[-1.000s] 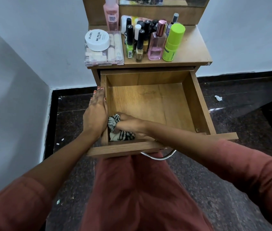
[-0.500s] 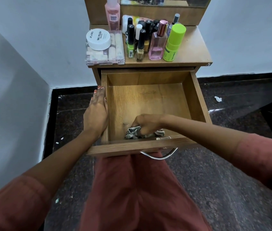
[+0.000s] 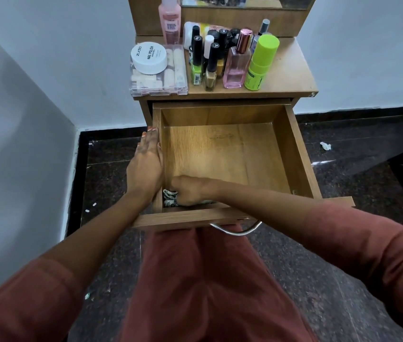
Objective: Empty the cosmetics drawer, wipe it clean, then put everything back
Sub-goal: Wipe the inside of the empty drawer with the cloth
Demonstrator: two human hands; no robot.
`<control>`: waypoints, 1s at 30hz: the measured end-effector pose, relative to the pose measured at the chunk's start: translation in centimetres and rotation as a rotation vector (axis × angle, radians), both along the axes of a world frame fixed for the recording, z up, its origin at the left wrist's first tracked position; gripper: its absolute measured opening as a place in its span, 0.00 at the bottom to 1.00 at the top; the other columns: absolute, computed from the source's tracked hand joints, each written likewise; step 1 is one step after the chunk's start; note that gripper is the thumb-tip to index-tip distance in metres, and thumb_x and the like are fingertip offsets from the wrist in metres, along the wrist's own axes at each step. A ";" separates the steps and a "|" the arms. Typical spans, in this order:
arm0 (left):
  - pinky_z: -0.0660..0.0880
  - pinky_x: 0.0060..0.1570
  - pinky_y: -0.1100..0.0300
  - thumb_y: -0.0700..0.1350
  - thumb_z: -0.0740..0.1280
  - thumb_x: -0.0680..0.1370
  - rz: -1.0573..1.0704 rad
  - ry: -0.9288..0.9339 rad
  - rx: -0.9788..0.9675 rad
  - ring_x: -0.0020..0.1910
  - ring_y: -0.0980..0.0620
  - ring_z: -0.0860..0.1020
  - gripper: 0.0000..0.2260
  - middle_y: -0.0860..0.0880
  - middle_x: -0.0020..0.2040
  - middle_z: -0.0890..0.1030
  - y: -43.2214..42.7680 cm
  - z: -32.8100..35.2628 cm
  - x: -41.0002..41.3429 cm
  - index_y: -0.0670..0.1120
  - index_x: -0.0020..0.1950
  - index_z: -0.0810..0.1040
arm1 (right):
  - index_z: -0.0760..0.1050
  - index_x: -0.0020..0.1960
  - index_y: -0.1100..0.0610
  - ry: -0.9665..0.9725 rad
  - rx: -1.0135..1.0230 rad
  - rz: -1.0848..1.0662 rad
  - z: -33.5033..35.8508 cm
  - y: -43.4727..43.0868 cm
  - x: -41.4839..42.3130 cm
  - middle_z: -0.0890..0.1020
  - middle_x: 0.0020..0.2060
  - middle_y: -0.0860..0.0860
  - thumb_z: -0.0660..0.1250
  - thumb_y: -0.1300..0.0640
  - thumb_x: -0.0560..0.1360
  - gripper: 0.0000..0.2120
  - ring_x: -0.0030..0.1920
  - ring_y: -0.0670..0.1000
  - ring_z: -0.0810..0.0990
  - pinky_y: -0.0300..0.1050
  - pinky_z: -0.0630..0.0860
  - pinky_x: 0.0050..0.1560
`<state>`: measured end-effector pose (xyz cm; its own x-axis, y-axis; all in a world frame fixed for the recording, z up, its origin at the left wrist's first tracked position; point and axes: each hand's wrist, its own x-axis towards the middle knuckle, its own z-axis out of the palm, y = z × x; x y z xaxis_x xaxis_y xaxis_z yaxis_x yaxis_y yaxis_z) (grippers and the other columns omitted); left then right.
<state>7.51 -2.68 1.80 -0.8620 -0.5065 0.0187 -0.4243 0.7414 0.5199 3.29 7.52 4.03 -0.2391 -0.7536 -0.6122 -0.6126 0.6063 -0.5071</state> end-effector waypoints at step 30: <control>0.69 0.62 0.45 0.42 0.50 0.81 0.016 -0.028 -0.018 0.73 0.46 0.61 0.20 0.44 0.74 0.61 0.1 -0.2 0.0 0.44 0.73 0.59 | 0.76 0.43 0.68 -0.122 -0.051 -0.257 -0.3 0.3 -0.5 0.70 0.29 0.48 0.58 0.72 0.69 0.09 0.31 0.42 0.67 0.24 0.65 0.24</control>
